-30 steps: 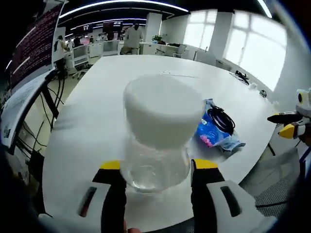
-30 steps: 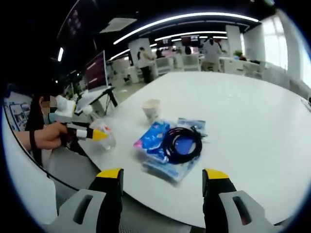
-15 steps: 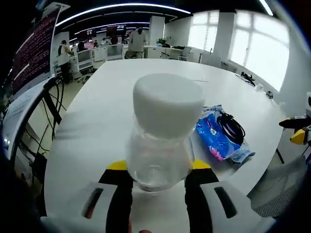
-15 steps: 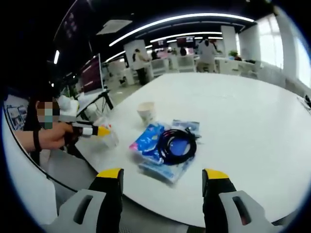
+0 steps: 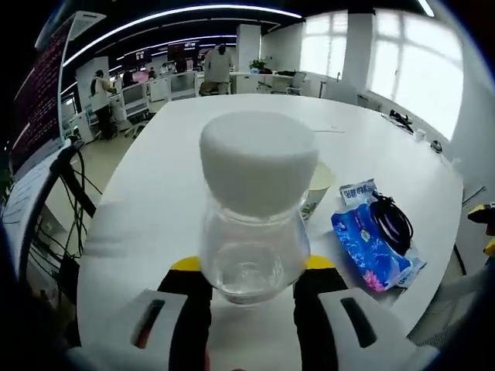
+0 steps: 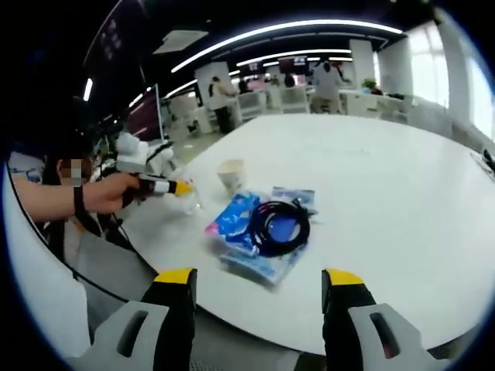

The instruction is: Arrange the tabletop items into an orderly group along one side of the table until the central work area is clear of visible clutter.

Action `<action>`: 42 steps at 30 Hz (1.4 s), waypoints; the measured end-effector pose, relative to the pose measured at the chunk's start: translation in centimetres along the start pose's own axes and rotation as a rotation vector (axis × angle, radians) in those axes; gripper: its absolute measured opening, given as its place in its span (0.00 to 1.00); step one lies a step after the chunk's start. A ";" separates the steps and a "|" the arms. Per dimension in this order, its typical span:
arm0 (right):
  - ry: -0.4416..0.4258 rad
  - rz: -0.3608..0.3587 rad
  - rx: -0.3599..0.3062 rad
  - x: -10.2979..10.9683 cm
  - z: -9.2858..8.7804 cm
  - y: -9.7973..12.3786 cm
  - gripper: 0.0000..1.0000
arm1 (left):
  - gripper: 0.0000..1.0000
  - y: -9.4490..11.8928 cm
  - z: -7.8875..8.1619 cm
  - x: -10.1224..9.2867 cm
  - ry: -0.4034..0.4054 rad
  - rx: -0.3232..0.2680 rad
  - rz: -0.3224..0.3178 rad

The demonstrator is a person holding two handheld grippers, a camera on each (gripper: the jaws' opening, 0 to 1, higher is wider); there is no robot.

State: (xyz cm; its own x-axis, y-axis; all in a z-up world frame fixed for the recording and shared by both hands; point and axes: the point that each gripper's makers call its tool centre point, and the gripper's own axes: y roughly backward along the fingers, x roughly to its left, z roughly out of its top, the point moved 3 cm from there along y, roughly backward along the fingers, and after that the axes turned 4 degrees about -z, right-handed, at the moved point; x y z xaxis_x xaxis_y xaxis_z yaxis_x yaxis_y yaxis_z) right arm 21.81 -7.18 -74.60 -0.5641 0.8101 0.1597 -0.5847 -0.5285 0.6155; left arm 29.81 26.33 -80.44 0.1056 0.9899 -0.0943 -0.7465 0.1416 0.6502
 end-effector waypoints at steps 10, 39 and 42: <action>0.003 0.005 -0.011 0.4 0.5 -0.1 0.66 | 0.39 -2.8 2.6 1.4 0.022 -0.011 -0.009; 0.021 0.012 0.000 0.1 0.3 0.4 0.66 | 0.48 -3.0 5.4 0.6 0.177 -0.064 -0.049; 0.018 0.015 -0.002 0.1 0.2 0.3 0.66 | 0.49 -3.1 5.8 0.6 0.165 -0.084 -0.087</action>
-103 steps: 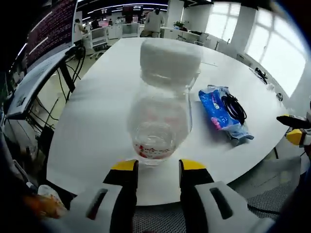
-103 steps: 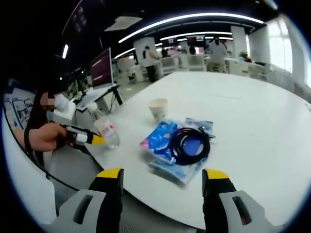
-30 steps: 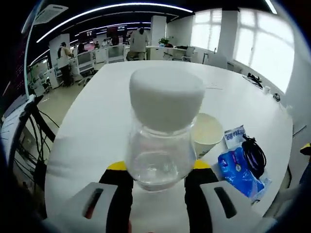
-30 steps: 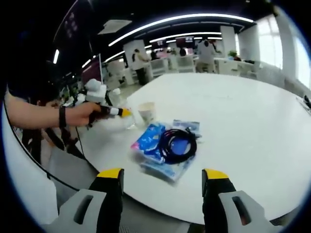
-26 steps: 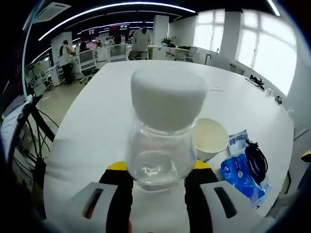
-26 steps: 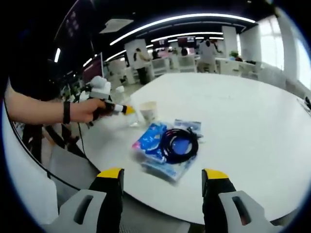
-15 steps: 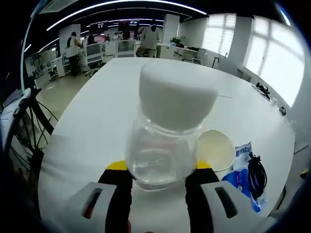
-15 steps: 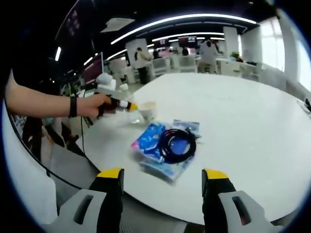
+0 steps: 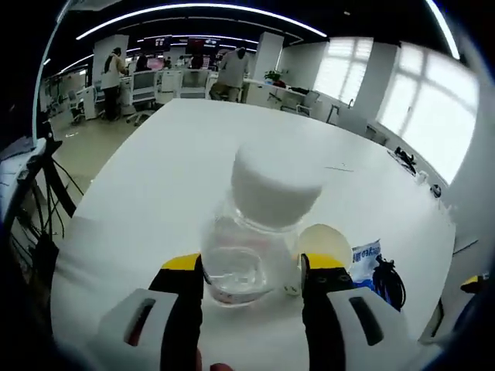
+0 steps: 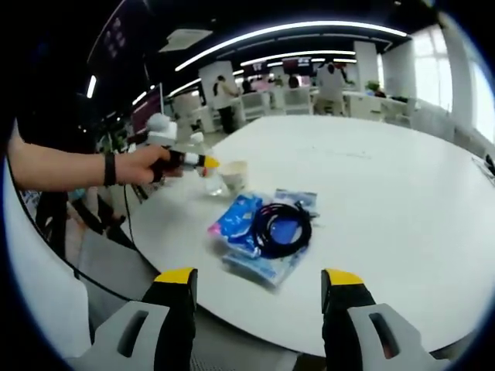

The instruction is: Arrange the tabletop items into an orderly group along one side of the table until the central work area is clear of visible clutter.

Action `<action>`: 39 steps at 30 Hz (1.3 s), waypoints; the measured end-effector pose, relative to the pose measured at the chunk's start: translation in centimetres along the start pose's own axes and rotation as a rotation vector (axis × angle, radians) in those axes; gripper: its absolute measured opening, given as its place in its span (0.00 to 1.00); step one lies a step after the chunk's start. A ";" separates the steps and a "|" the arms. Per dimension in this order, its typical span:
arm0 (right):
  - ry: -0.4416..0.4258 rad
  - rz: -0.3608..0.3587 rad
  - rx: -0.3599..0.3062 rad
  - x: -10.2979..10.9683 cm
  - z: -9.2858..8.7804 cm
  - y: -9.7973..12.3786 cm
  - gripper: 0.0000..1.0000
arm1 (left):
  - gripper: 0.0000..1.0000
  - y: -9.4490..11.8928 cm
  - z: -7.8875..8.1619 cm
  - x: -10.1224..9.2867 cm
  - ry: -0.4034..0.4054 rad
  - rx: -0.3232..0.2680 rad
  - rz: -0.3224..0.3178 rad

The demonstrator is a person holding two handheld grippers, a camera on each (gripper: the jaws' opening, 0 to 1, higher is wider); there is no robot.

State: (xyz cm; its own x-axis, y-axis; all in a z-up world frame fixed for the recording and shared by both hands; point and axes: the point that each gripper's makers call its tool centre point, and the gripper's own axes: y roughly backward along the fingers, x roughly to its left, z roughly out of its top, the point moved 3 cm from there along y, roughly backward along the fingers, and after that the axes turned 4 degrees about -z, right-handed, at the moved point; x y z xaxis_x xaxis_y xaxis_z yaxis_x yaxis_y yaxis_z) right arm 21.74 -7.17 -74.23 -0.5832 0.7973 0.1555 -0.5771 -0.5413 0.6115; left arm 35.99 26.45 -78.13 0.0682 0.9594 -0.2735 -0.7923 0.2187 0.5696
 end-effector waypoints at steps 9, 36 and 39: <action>-0.001 0.007 0.004 0.1 -0.2 -0.2 0.66 | 0.41 -0.1 1.4 1.0 -0.022 -0.049 -0.016; -0.013 -0.011 0.008 -0.8 0.0 0.1 0.66 | 0.49 4.0 -0.4 0.7 0.022 -0.109 -0.045; -0.010 -0.008 0.008 -0.9 0.2 -0.4 0.66 | 0.52 5.6 -1.3 0.4 0.028 -0.111 -0.044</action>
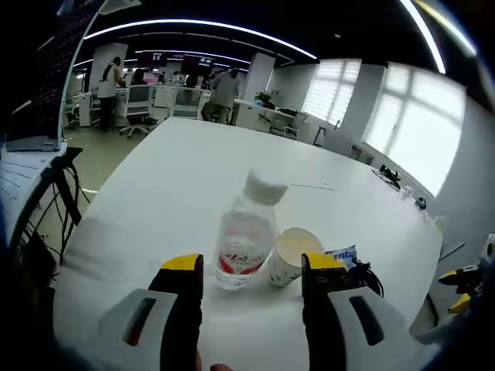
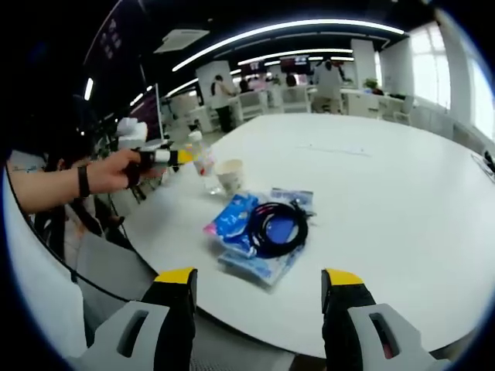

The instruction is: Arrange the tabletop items into an orderly group along one side of the table until the central work area is clear of visible clutter.

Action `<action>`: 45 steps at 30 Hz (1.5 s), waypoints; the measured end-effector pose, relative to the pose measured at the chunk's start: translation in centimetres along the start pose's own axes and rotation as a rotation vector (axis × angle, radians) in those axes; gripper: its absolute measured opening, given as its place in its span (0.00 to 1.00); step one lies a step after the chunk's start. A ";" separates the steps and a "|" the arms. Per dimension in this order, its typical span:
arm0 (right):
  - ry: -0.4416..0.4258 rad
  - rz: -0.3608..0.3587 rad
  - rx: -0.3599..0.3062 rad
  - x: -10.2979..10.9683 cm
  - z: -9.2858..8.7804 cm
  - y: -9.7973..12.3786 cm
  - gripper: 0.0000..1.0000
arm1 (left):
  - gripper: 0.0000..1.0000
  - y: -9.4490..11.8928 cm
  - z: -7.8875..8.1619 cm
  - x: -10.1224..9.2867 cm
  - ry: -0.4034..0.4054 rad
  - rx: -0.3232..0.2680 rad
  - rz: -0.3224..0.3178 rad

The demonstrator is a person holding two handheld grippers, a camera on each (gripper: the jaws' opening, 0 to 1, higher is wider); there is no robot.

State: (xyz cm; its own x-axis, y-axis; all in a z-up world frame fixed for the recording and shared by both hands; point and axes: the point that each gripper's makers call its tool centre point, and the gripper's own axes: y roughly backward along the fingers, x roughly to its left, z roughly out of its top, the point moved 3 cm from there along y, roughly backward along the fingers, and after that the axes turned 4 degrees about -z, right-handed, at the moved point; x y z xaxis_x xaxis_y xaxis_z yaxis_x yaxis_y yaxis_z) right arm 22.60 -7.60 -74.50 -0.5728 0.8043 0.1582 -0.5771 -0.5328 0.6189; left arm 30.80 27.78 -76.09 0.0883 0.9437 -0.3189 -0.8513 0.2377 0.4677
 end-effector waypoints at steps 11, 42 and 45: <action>0.015 0.035 0.018 0.5 0.5 -1.1 0.66 | 0.56 5.1 -3.3 -0.7 0.043 0.016 0.026; 0.101 0.108 0.070 -4.2 0.9 -2.3 0.62 | 0.57 9.1 -5.5 -7.3 0.131 -0.045 0.102; 0.107 0.112 0.071 -5.0 0.7 -2.4 0.62 | 0.57 9.0 -5.9 -7.7 0.145 -0.048 0.111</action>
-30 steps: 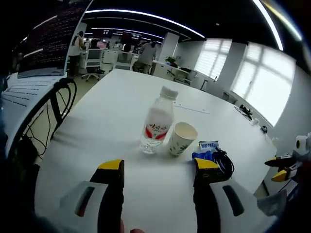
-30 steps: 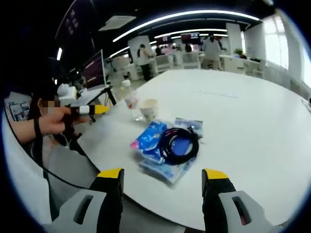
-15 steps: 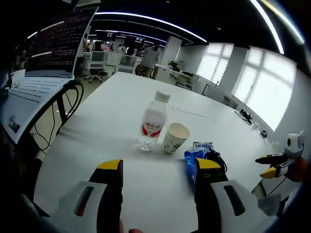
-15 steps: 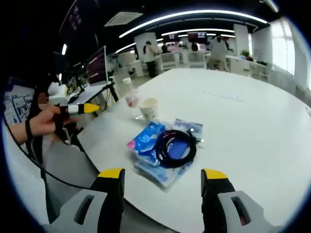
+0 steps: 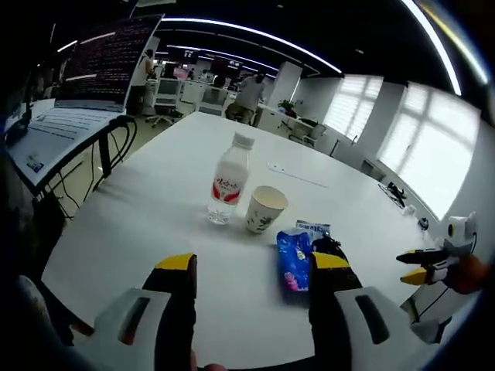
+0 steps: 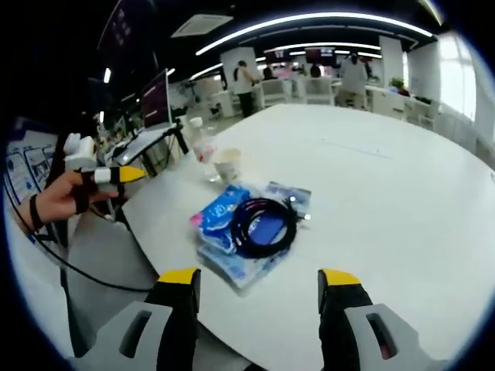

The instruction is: Arrange the tabletop items into an orderly group along one side of the table until the central work area is clear of visible clutter.

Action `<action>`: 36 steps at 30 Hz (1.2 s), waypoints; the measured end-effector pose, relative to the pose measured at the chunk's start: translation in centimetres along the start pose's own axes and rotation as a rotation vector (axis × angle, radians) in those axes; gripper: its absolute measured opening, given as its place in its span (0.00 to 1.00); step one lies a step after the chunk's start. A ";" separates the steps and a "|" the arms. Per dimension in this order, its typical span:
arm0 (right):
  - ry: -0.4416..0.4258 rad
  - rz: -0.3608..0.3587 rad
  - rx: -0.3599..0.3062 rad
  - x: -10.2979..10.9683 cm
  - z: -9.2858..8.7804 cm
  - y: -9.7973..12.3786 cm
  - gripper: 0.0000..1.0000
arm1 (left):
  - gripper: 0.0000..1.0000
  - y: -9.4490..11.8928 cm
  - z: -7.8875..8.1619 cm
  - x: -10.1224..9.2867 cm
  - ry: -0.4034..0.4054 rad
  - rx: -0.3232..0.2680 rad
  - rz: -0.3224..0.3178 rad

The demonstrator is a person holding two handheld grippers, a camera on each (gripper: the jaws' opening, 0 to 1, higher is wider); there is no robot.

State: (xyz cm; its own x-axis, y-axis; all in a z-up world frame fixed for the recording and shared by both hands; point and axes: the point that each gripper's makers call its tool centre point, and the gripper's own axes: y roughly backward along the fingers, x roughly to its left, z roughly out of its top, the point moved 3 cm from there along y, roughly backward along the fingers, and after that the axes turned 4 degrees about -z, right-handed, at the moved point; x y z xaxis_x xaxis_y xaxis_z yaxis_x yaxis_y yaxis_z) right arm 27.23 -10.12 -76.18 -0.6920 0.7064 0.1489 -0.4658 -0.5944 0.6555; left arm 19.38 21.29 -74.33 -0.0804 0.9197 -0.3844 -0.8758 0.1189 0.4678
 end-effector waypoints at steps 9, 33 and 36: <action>0.014 0.033 0.035 -2.1 -2.0 -0.2 0.59 | 0.56 0.6 -1.6 -2.2 0.045 -0.011 0.046; -0.122 0.010 0.008 -6.0 -5.0 1.0 0.44 | 0.47 -2.1 -6.8 -9.5 0.085 0.113 -0.025; -0.156 -0.003 -0.003 -5.8 -5.5 0.9 0.43 | 0.47 -2.8 -6.9 -10.8 0.056 0.147 -0.052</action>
State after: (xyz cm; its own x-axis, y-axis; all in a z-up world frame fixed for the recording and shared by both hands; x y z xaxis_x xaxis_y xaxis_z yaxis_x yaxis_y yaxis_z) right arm 27.83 -16.91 -80.47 -0.5966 0.7593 0.2599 -0.4697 -0.5930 0.6540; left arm 19.38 8.45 -76.97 -0.0674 0.8889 -0.4531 -0.8008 0.2227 0.5560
